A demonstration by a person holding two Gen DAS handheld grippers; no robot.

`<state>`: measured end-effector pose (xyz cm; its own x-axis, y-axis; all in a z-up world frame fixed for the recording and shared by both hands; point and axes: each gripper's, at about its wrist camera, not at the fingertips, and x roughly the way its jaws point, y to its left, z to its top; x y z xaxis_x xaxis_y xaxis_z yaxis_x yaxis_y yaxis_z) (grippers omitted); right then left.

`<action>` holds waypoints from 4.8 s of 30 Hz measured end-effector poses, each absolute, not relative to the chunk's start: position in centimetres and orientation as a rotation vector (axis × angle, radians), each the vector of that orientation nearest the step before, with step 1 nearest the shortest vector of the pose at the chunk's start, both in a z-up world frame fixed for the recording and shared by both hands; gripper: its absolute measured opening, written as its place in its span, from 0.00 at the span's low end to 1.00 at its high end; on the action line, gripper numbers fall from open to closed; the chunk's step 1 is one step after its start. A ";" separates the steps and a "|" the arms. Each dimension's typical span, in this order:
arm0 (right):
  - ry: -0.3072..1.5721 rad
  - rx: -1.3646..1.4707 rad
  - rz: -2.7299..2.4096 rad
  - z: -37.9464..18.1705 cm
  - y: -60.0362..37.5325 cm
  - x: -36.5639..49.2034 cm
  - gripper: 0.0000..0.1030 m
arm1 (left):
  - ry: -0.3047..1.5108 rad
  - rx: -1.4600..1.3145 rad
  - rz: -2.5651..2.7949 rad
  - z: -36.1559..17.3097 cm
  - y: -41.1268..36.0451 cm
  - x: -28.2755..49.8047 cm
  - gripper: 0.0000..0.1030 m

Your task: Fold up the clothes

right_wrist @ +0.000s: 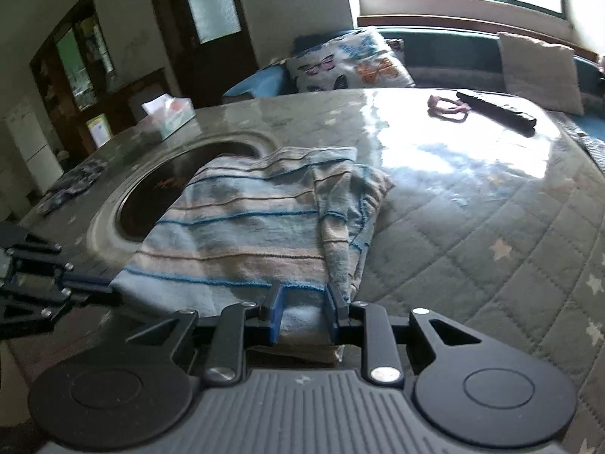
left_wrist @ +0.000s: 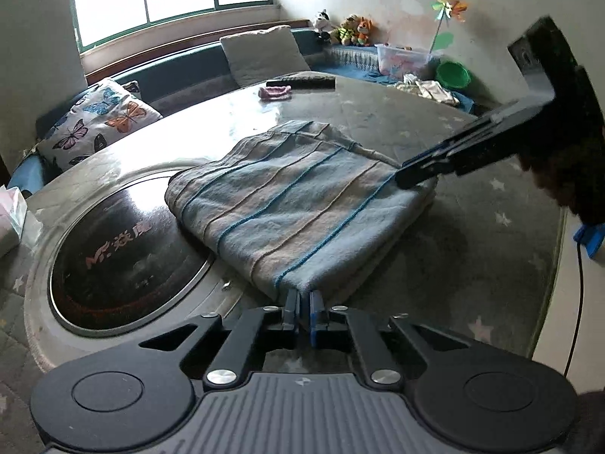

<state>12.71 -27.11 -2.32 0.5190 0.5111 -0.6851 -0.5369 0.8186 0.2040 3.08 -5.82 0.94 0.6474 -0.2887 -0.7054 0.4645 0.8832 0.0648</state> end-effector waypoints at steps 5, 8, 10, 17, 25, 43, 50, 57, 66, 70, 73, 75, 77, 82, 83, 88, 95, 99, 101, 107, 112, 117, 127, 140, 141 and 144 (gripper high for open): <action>0.744 -0.018 0.637 -0.4 -26.5 13.5 0.22 | 0.771 0.229 -0.474 1.8 -5.0 3.3 0.09; 0.711 -0.009 0.628 0.2 -25.7 15.1 0.22 | 0.737 0.212 -0.482 3.1 -4.3 3.3 0.09; 0.703 0.001 0.627 0.2 -25.0 16.3 0.22 | 0.710 0.203 -0.469 3.8 -3.9 3.5 0.09; 0.726 -0.027 0.567 -2.1 -22.7 20.9 0.13 | 0.671 0.157 -0.434 4.3 -3.4 6.2 0.09; 0.740 0.030 0.541 -2.4 -23.6 22.1 0.10 | 0.709 0.058 -0.382 3.3 -2.7 11.8 0.09; 0.748 0.005 0.592 -3.5 -20.3 24.7 0.10 | 0.778 -0.010 -0.289 0.2 -2.5 20.7 0.09; 0.761 0.016 0.587 -4.0 -20.6 25.2 0.09 | 0.780 -0.050 -0.259 -0.3 -1.3 21.4 0.09; 0.732 0.000 0.584 -3.4 -20.6 24.6 0.10 | 0.754 -0.081 -0.225 0.6 -0.8 21.0 0.09; 0.703 -0.028 0.658 -1.7 -20.3 21.9 0.12 | 0.777 -0.023 -0.247 0.3 -2.1 20.0 0.09; 0.707 -0.070 0.700 -1.5 -19.8 20.1 0.12 | 0.786 -0.020 -0.229 0.1 -2.1 20.0 0.09; 0.710 -0.106 0.752 -1.4 -19.2 18.2 0.15 | 0.770 -0.011 -0.231 0.7 -2.3 19.4 0.09; 0.706 -0.140 0.792 -1.4 -18.8 16.6 0.16 | 0.763 -0.009 -0.235 1.0 -2.4 19.0 0.09; 0.705 -0.171 0.830 -1.5 -18.2 15.1 0.17 | 0.765 -0.005 -0.231 1.1 -2.4 18.7 0.09; 0.704 -0.240 0.902 -2.4 -16.5 11.8 0.17 | 0.765 -0.026 -0.223 1.5 -2.5 17.6 0.09; 0.701 -0.254 0.916 -2.6 -16.1 11.1 0.18 | 0.762 -0.029 -0.225 1.6 -2.5 17.2 0.09; 0.665 -0.337 0.964 -3.5 -14.2 8.0 0.19 | 0.760 -0.036 -0.216 2.2 -2.5 15.6 0.11; 0.610 -0.400 0.953 -3.5 -13.5 6.6 0.19 | 0.775 -0.080 -0.189 2.3 -1.8 13.7 0.17; 0.622 -0.335 0.925 -2.8 -13.3 7.5 0.30 | 0.788 -0.142 -0.158 2.1 -0.8 13.0 0.21; 0.618 -0.315 0.920 -2.8 -12.7 7.7 0.41 | 0.800 -0.178 -0.131 1.9 -0.3 13.0 0.25; 0.615 -0.364 0.877 -3.7 -10.0 8.2 0.40 | 0.832 -0.302 -0.121 1.6 1.1 12.7 0.29; 0.644 -0.360 0.832 -4.3 -9.7 8.7 0.27 | 0.842 -0.398 -0.151 1.4 1.6 12.3 0.32; 0.672 -0.262 0.819 -3.7 -10.8 9.6 0.05 | 0.859 -0.493 -0.181 0.8 1.7 12.4 0.33; 0.620 -0.110 0.822 -1.0 -14.3 9.8 0.04 | 0.879 -0.695 -0.200 -0.3 1.9 12.1 0.34; 0.655 -0.004 0.823 -0.6 -18.0 10.7 0.11 | 0.856 -0.648 -0.259 -0.4 0.6 13.0 0.09; 0.647 -0.004 0.801 -0.5 -18.7 10.9 0.11 | 0.857 -0.641 -0.256 -0.4 0.5 13.0 0.09; 0.638 -0.005 0.714 -0.5 -20.5 12.3 0.11 | 0.854 -0.636 -0.262 -0.5 0.6 13.0 0.09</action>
<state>12.31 -20.52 -0.47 0.5760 0.6082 -0.5461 -0.6110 0.7642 0.2067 12.96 0.56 -0.48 0.6397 -0.4578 -0.6174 -0.0331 0.7861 -0.6172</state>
